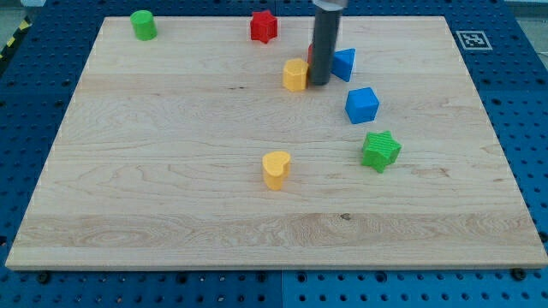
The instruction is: Move blue triangle towards top right
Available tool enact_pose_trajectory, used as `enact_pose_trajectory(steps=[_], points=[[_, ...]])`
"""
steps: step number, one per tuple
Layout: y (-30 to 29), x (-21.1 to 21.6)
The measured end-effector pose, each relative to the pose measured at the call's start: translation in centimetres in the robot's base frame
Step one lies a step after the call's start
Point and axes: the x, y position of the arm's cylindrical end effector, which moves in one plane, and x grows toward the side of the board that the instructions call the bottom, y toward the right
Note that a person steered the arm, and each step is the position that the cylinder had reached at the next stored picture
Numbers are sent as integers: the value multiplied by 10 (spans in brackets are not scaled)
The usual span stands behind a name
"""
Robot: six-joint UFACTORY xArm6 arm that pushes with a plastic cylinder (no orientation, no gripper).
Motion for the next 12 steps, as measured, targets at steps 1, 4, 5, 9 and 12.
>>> enact_pose_trajectory(steps=[1,4,5,9,12], points=[[5,-16],[87,-17],[100,-17],[129,-59],[157,-47]])
